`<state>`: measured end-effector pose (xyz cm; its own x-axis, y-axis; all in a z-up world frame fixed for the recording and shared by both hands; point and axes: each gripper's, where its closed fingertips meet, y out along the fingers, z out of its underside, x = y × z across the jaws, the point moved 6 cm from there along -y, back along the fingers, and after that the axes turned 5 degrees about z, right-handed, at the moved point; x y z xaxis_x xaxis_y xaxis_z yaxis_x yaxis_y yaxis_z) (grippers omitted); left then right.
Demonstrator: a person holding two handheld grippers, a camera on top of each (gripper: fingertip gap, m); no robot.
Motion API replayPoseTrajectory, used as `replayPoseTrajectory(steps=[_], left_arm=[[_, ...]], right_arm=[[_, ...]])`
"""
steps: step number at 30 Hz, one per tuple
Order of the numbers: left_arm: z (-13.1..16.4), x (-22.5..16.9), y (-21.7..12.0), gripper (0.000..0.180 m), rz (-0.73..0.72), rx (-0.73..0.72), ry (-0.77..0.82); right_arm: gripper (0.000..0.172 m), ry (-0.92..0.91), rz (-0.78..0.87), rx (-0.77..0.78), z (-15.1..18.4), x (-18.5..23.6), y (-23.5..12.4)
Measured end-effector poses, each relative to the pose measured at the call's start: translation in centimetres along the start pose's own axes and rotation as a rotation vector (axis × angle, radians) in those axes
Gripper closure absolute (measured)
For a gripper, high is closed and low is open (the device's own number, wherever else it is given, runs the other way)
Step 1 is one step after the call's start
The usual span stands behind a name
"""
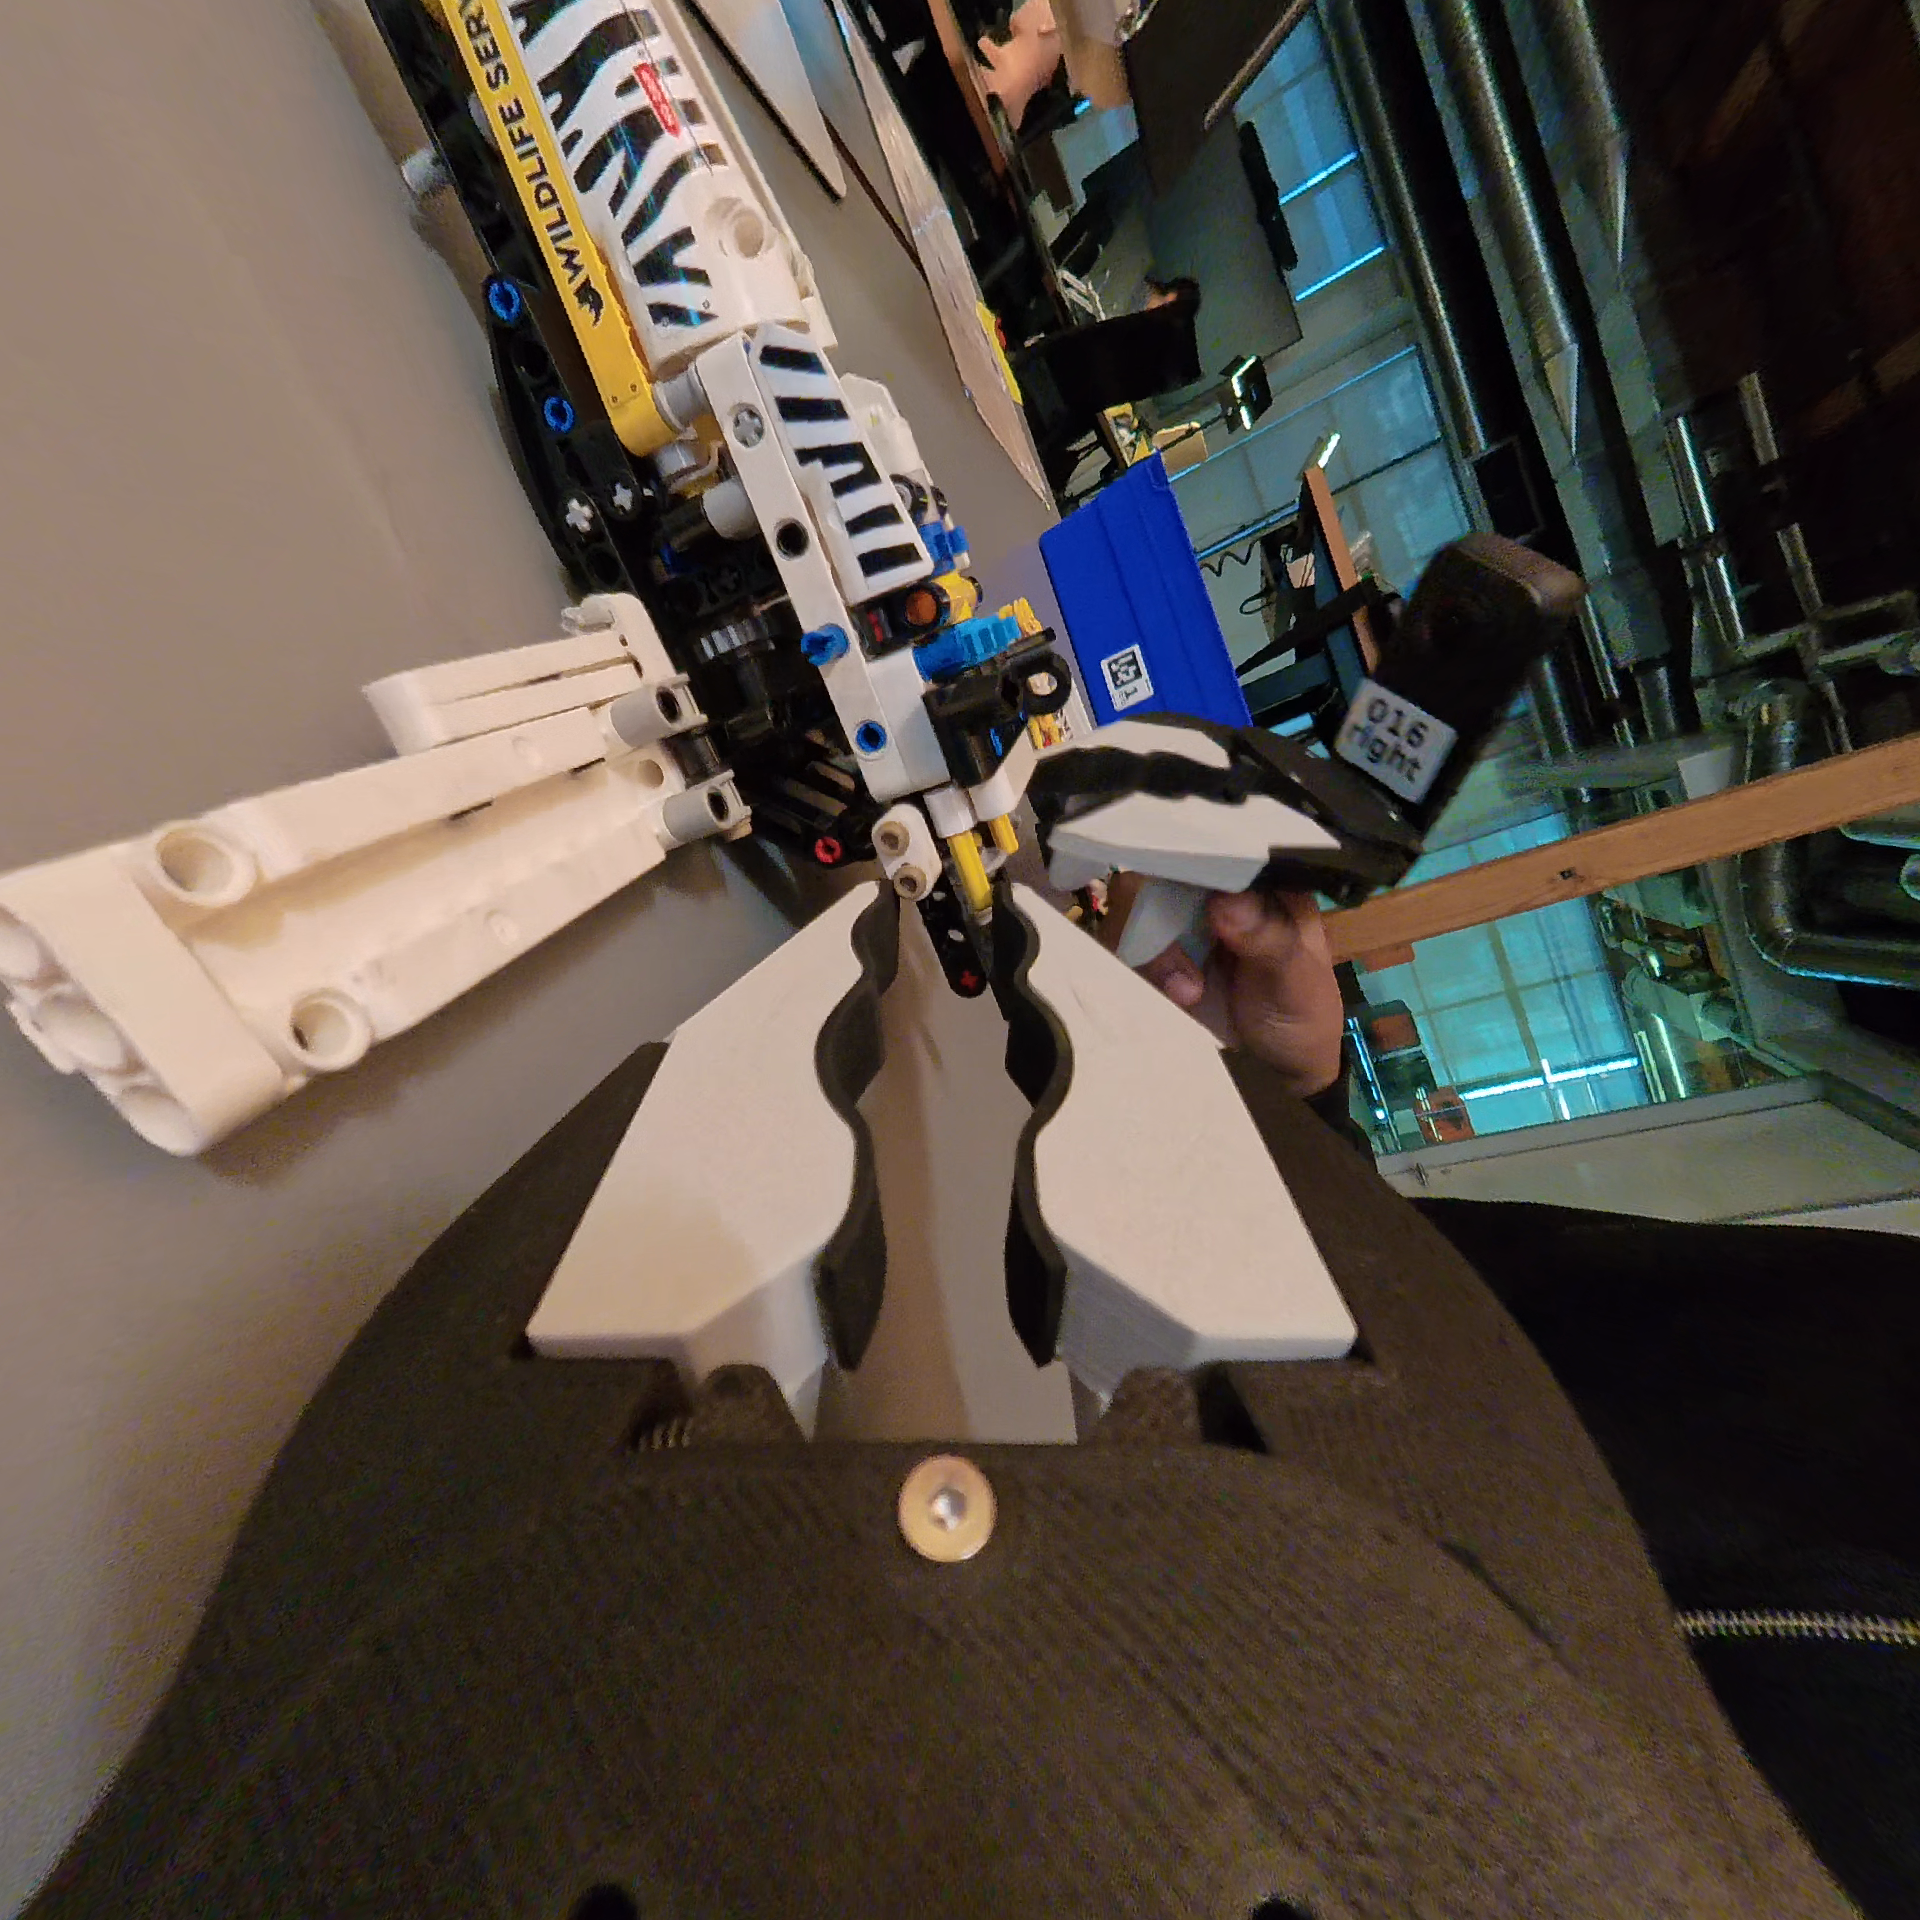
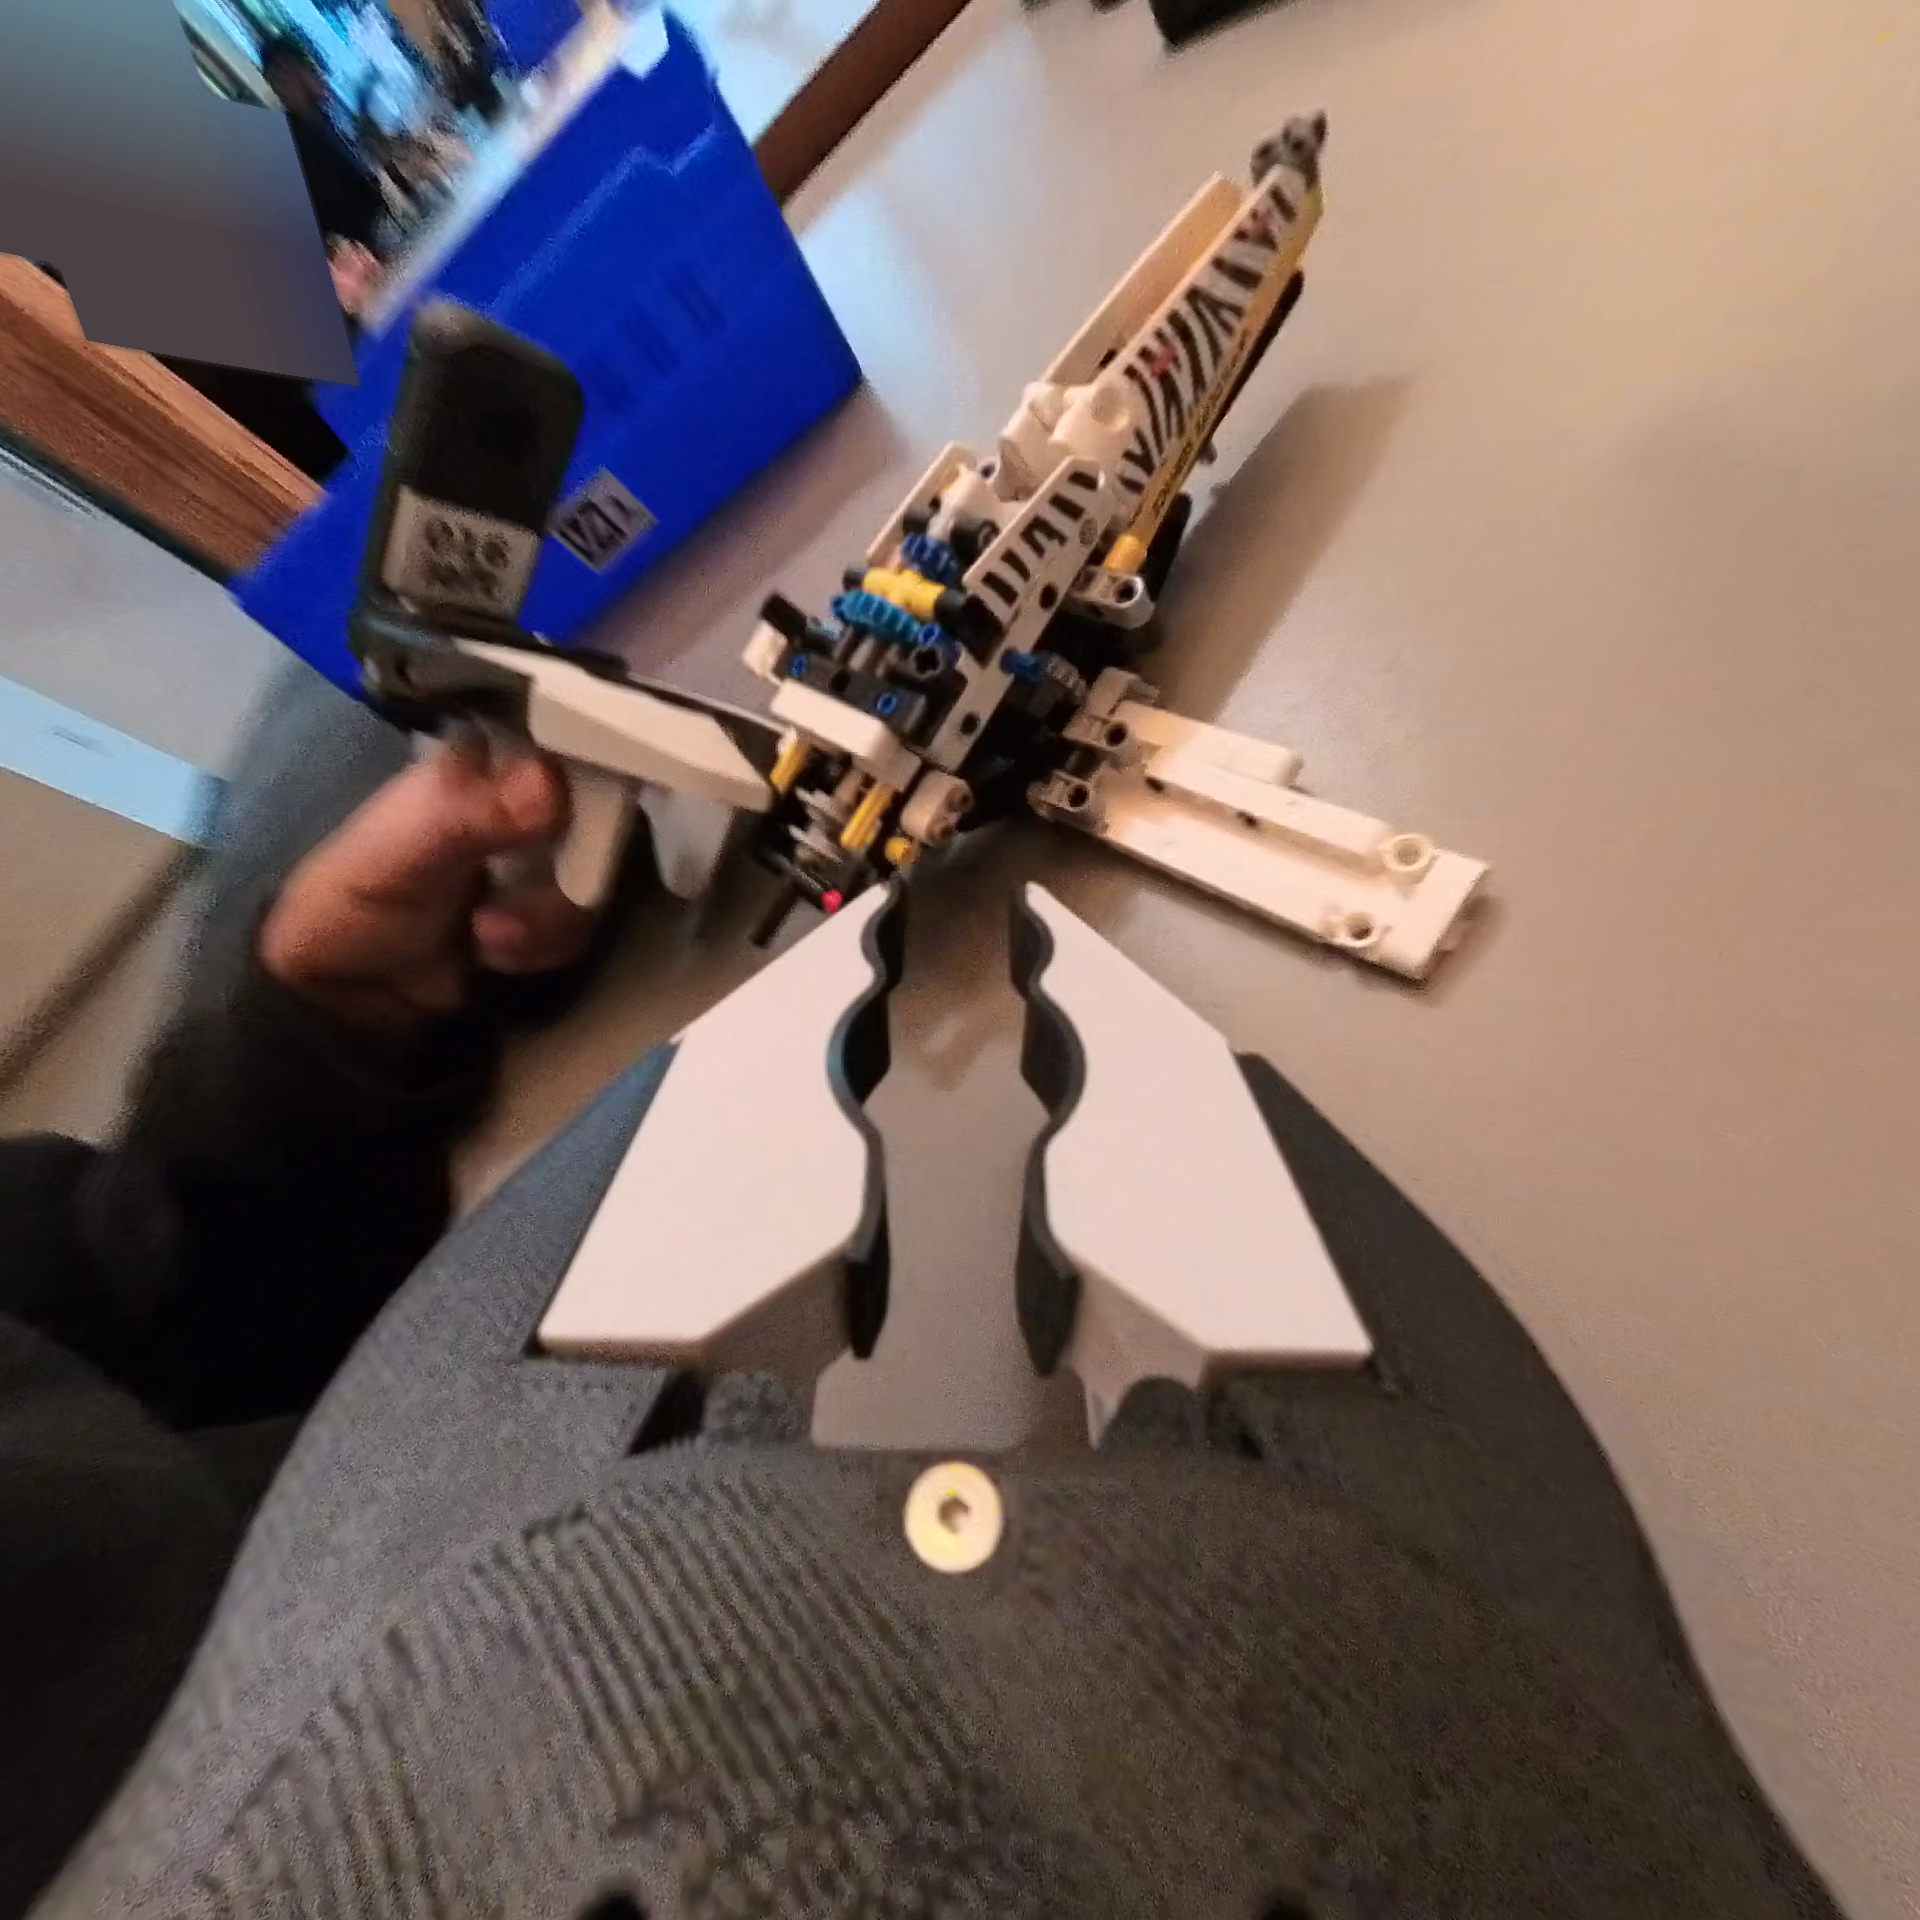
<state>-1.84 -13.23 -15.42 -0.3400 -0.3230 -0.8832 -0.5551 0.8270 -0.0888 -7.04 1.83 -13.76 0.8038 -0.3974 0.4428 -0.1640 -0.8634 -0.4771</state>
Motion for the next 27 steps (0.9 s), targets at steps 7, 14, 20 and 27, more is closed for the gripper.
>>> replayPoseTrajectory(steps=[7,14,20,27], left_arm=[[0.4,0.0,0.4,0.169,-0.003,0.046,-0.009],[0.4,0.0,0.4,0.169,-0.005,0.055,0.006],[0.5,-0.1,0.5,0.169,-0.021,0.062,0.028],[0.6,0.0,0.6,0.169,-0.025,0.069,0.028]], right_arm=[[0.159,0.349,-0.313,0.064,0.7,-0.4,1.4],[0.159,0.381,-0.320,0.076,0.3,-0.6,2.3],[0.166,0.423,-0.355,0.105,0.4,-0.8,2.9],[0.167,0.469,-0.385,0.116,0.4,-0.9,3.2]])
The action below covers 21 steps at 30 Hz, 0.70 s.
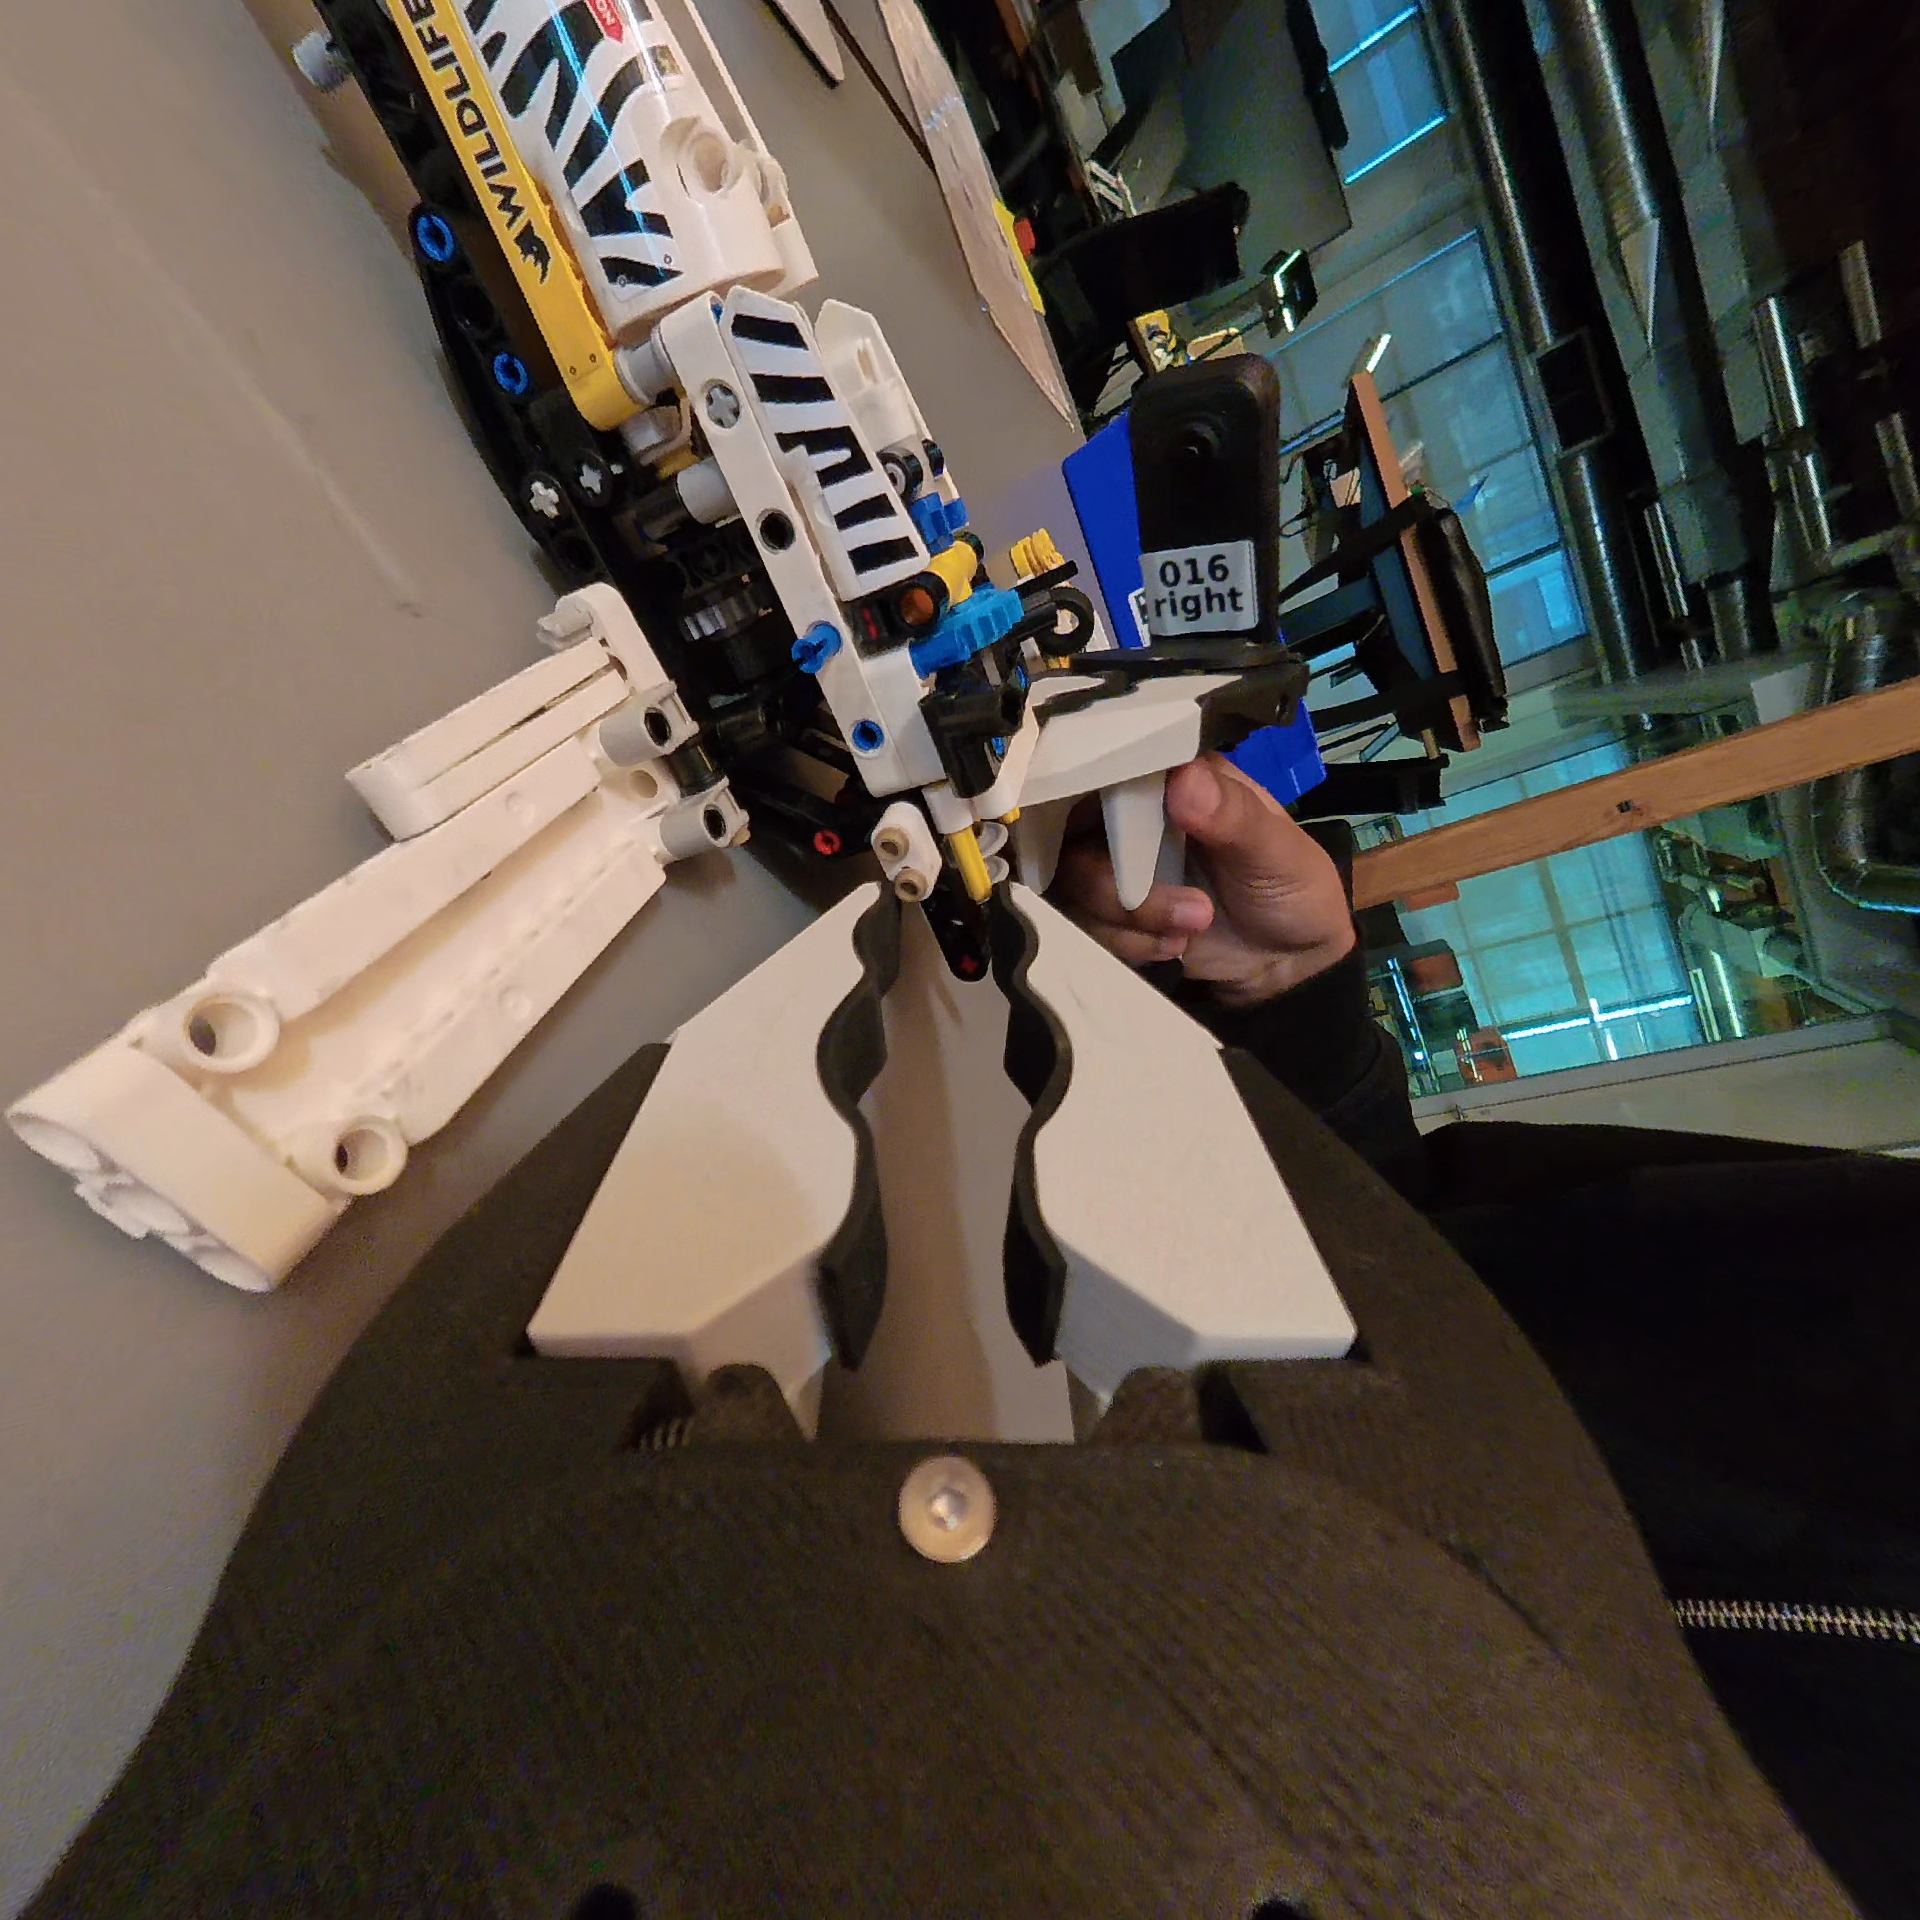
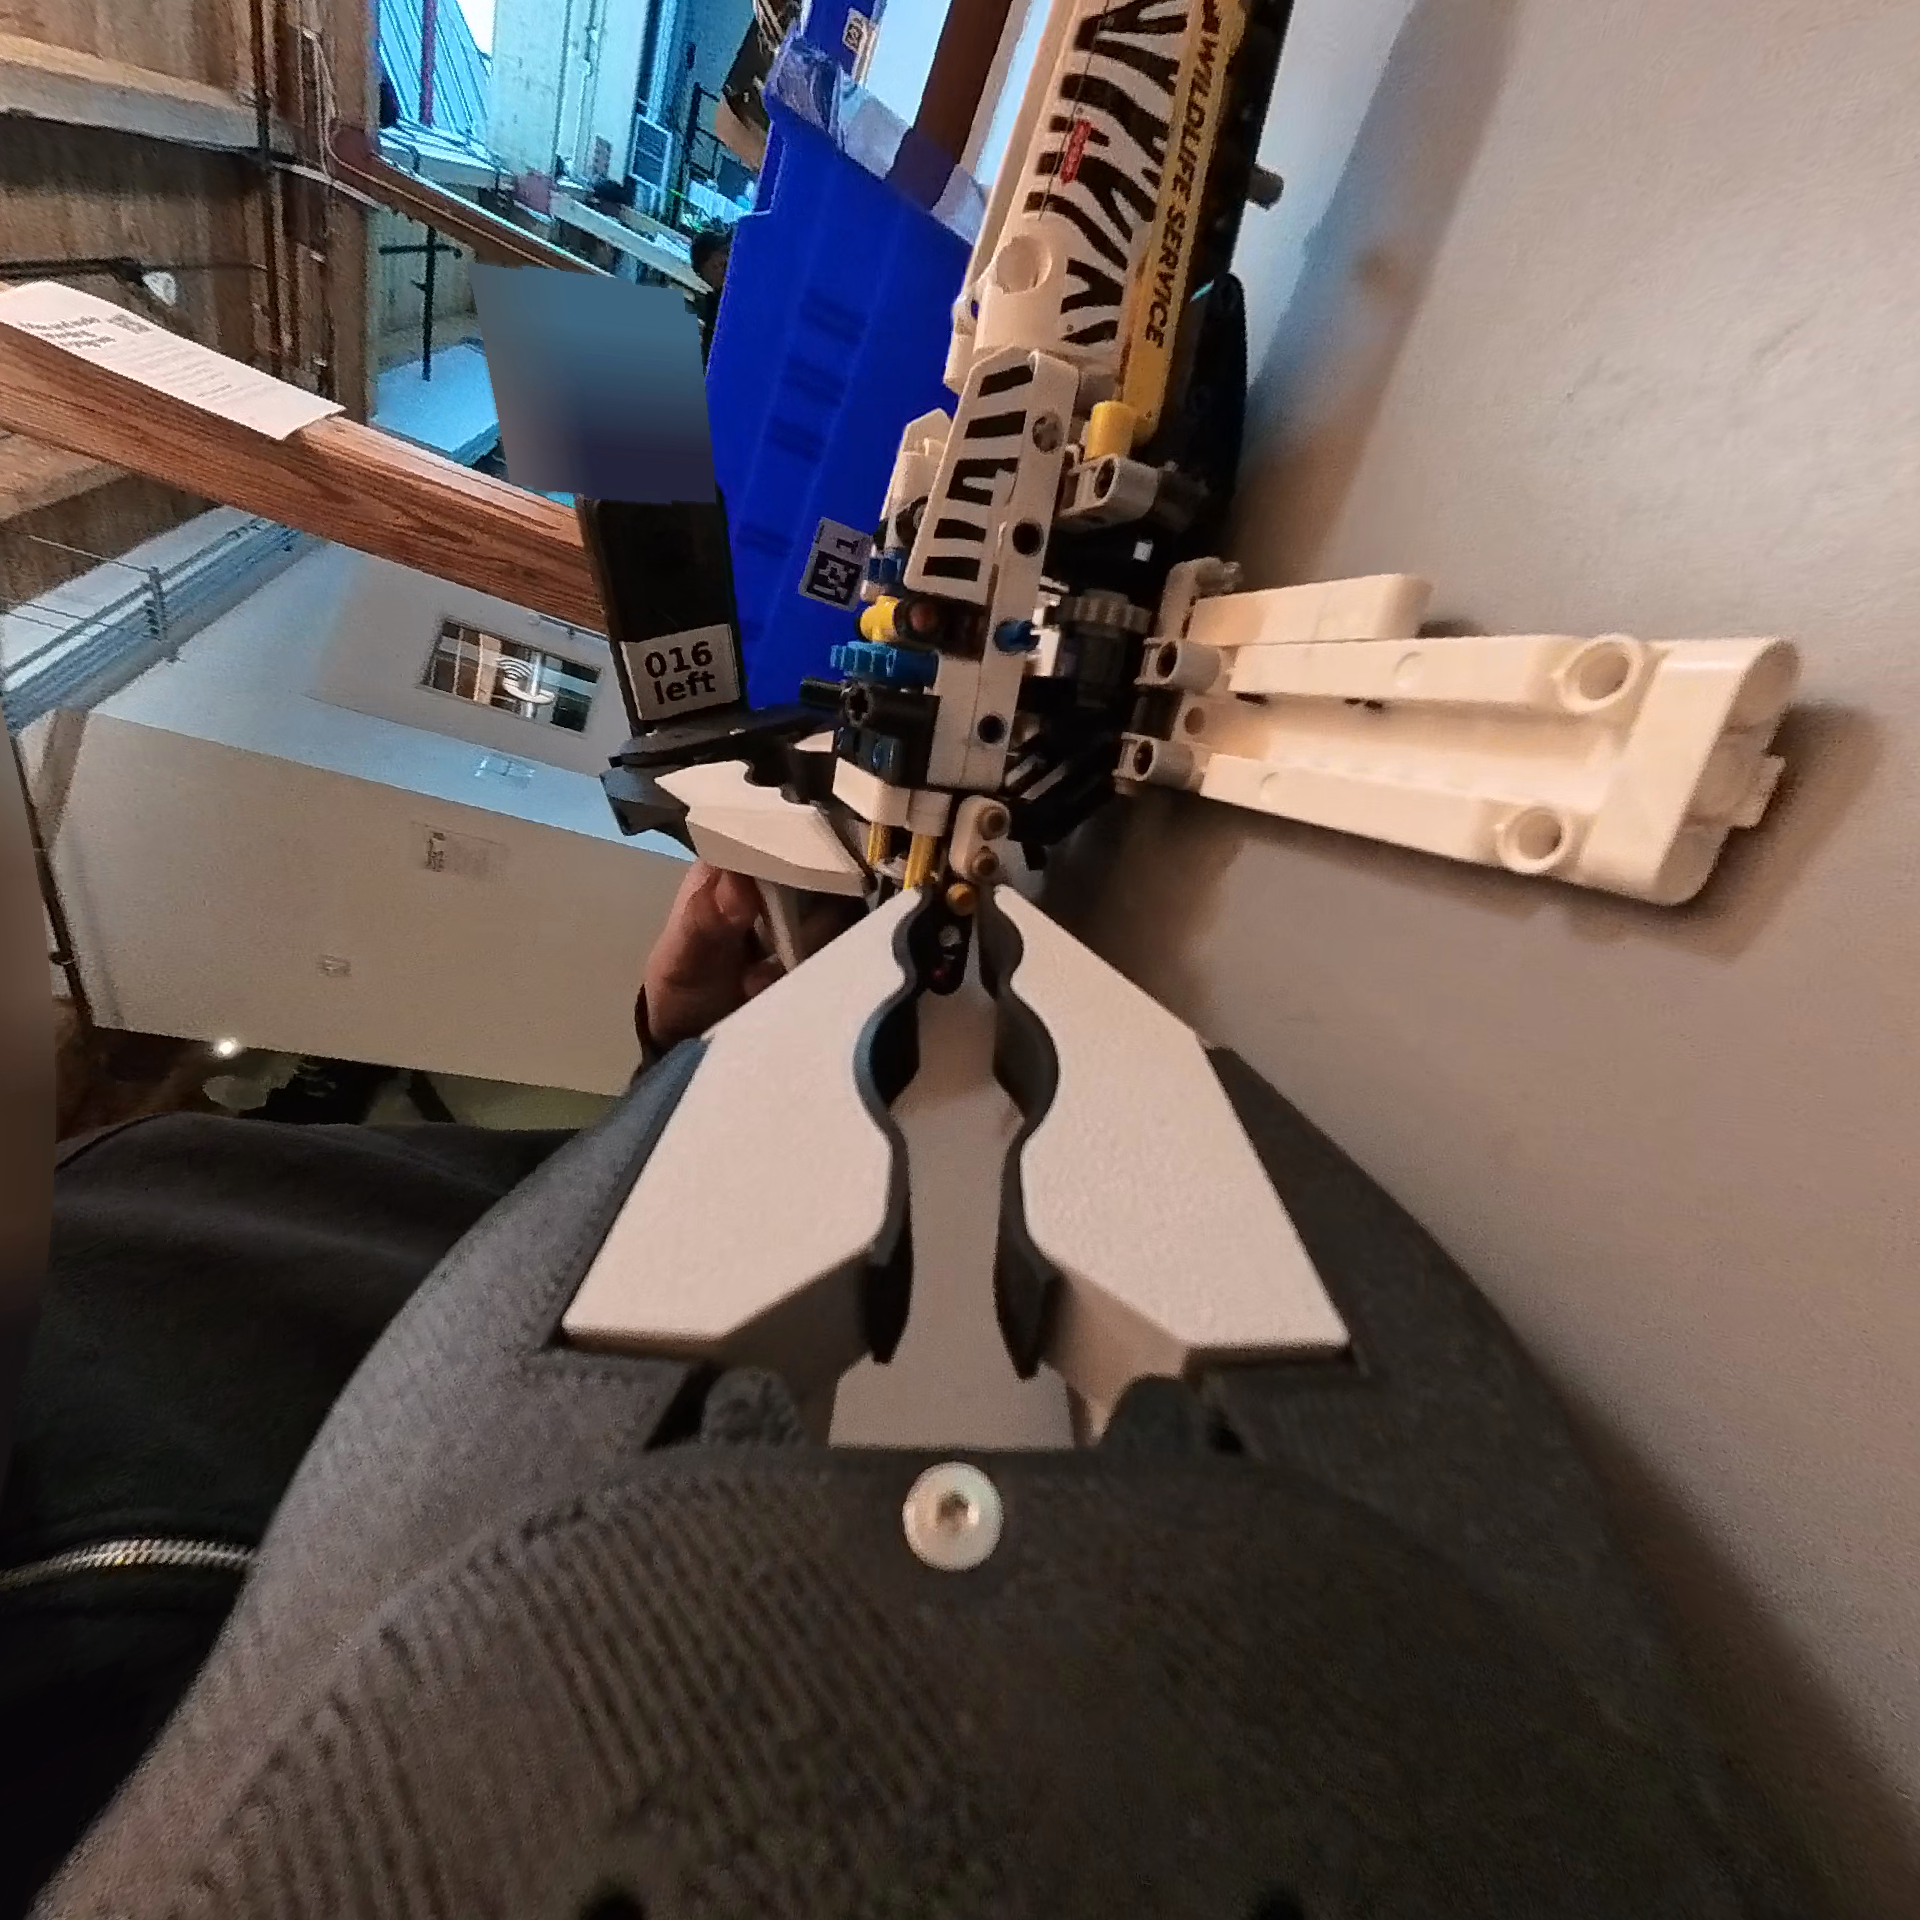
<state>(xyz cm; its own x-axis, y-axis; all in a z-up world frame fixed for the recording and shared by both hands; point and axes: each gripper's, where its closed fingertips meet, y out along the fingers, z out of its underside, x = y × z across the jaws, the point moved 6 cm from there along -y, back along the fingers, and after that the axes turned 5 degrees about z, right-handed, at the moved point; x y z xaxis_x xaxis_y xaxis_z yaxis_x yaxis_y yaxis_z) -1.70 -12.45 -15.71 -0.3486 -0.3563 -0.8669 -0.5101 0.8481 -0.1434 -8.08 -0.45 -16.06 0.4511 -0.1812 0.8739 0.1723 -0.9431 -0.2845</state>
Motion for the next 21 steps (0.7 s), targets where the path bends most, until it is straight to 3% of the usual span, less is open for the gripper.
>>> replayPoseTrajectory(steps=[10,15,19,21], left_arm=[[-0.2,-0.1,-0.3,0.169,0.001,-0.032,0.017],[-0.5,0.0,-1.0,0.171,0.006,-0.085,0.005],[-0.2,0.0,-0.3,0.170,-0.012,-0.022,0.016],[-0.1,0.1,-0.3,0.171,0.002,-0.020,-0.004]], right_arm=[[0.172,-0.034,0.003,-0.050,-0.2,0.2,-1.0],[0.172,-0.098,0.210,-0.162,-0.9,-1.2,-5.9],[0.172,-0.182,0.217,-0.100,0.0,0.0,-3.9],[0.161,-0.190,0.219,-0.047,0.4,-0.1,-2.2]])
